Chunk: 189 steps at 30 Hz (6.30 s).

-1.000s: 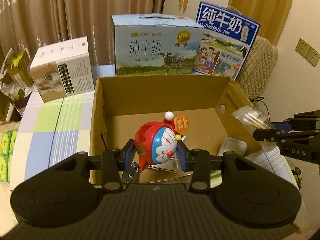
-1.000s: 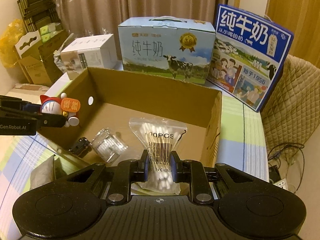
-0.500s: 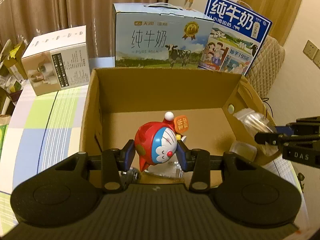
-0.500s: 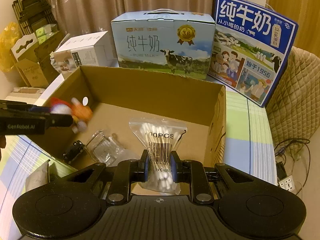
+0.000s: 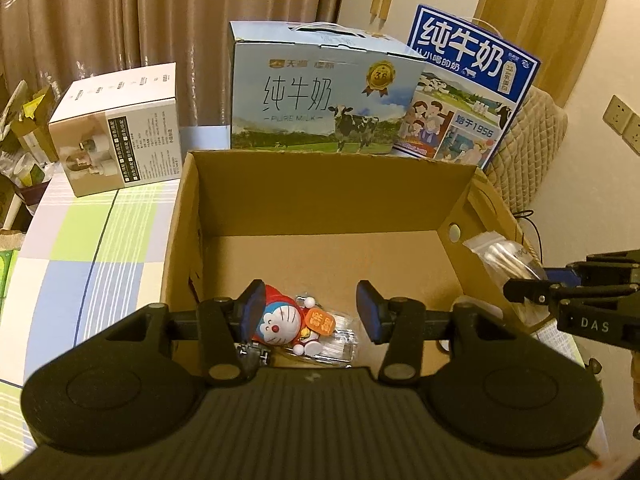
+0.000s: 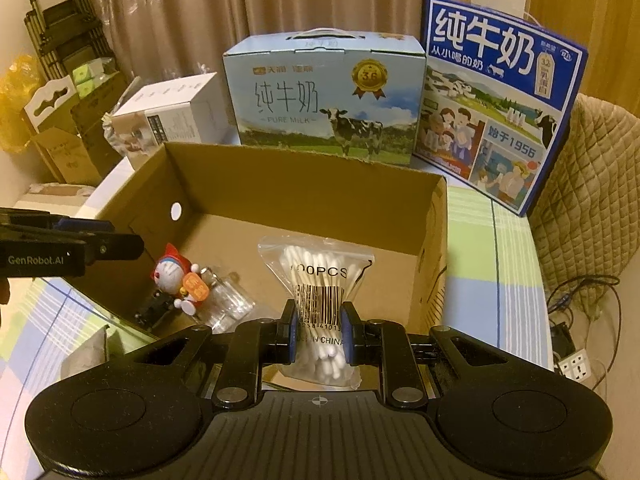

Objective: Organize objects
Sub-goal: 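Release the Doraemon figure with the left tool while the right tool releases the swab bag, then withdraw both tools from the cardboard box back over the table, then grasp the silver foil bag with the left tool while the right tool grasps the black FLYCO box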

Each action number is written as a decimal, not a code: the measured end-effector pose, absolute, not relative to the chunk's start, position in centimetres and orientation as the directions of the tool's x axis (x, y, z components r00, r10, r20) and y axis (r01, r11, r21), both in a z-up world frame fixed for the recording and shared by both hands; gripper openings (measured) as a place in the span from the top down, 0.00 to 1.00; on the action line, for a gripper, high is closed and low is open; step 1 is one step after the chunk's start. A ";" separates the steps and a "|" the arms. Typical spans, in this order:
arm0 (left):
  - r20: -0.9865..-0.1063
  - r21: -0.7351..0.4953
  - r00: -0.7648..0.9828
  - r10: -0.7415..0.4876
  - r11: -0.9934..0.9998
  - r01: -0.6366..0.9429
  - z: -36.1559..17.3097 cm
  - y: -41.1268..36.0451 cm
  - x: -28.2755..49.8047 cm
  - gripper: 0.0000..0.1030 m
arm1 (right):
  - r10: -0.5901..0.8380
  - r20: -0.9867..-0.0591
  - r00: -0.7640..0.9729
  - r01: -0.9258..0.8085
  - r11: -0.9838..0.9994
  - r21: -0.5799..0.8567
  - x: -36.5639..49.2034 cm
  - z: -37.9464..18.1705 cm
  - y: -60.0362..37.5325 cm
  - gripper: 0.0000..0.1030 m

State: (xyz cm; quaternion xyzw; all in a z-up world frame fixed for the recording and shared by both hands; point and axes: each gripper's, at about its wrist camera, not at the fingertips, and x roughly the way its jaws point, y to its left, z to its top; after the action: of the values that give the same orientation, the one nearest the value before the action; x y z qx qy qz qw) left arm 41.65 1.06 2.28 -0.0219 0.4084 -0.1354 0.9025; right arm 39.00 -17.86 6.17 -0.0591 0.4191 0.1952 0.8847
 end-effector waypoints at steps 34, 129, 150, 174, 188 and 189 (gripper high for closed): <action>-0.724 -0.184 0.641 -0.254 0.967 0.176 4.0 4.0 35.7 0.35 | 0.404 -0.646 0.648 -0.415 0.898 0.146 31.3 11.6 -18.3 0.41; -0.844 -0.170 0.519 -0.136 0.985 -0.018 -7.0 8.6 26.3 0.01 | 0.321 -0.876 0.361 -0.770 0.632 -0.086 25.1 -5.3 -11.7 0.18; -0.837 -0.179 0.529 -0.141 0.984 -0.021 -7.5 8.2 25.8 0.01 | 0.293 -0.896 0.333 -0.736 0.675 -0.053 25.4 -4.9 -10.2 0.23; -0.881 -0.051 0.468 -0.063 0.998 0.038 -11.4 6.0 28.3 0.08 | 0.311 -0.882 0.354 -0.716 0.697 -0.042 24.2 -4.3 -11.0 0.23; -0.901 -0.121 0.410 -0.139 0.990 0.071 -12.4 6.5 27.8 0.48 | 0.329 -0.863 0.383 -0.684 0.729 -0.025 23.5 -2.7 -11.9 0.23; -0.901 -0.116 0.412 -0.138 0.990 0.079 -12.3 6.5 27.5 0.49 | 0.331 -0.861 0.386 -0.682 0.731 -0.024 23.5 -2.6 -11.9 0.23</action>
State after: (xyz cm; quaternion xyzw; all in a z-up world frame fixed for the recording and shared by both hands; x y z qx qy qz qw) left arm 27.55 6.47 -12.31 -0.0273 0.5384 -0.0647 0.8398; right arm 23.47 -11.87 -2.57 -0.1917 0.4574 0.3128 0.8101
